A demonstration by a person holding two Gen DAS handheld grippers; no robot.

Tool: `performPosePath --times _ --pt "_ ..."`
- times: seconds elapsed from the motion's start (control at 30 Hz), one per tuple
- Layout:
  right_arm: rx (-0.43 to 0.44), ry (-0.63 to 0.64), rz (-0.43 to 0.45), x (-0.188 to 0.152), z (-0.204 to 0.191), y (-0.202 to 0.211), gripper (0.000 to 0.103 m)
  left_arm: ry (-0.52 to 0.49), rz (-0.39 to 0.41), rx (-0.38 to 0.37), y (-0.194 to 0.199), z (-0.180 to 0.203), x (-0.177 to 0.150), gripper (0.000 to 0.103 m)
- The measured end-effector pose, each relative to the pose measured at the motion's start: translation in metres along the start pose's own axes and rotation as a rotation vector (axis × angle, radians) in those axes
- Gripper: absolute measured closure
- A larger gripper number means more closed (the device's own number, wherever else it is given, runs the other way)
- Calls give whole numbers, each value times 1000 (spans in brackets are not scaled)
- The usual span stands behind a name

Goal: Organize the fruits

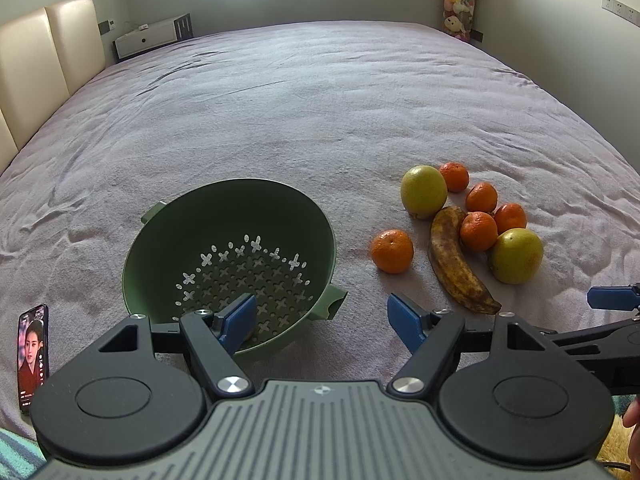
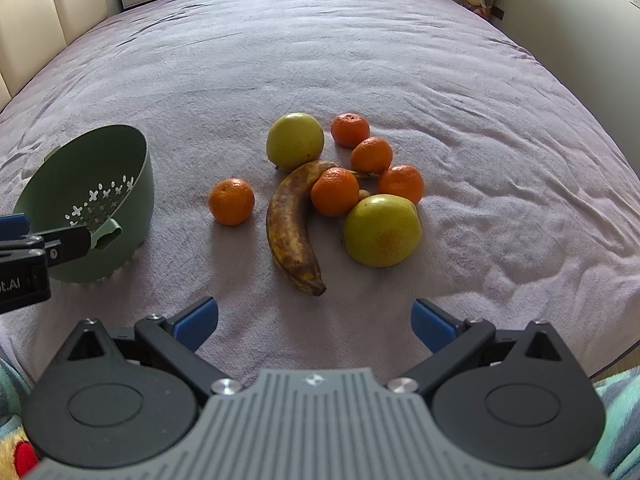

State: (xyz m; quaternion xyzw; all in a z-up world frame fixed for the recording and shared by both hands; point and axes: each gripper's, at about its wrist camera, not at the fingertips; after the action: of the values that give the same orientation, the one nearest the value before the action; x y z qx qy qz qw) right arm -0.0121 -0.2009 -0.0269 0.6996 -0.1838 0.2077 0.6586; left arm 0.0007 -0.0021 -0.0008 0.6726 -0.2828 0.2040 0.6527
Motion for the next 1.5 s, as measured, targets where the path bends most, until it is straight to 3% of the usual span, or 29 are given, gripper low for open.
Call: performPosePath --times 1.1,1.33,1.5 --pt "8 -23 1 1 7 2 4 -26 30 -46 4 14 4 17" --pt "-30 -18 102 -1 18 4 4 -26 58 -120 3 17 5 22" --pt "-73 -5 177 3 27 5 4 -41 70 -175 -3 27 6 36"
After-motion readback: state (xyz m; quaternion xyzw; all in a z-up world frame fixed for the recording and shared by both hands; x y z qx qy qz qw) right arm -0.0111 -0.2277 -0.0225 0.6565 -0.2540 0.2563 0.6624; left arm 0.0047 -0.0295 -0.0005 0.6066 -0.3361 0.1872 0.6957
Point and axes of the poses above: each gripper's, at about its wrist camera, not at the fingertips, and y roughly against the way its jaws point, z to its right, x to its top, and after that the axes turned 2 degrees about -y, right-handed
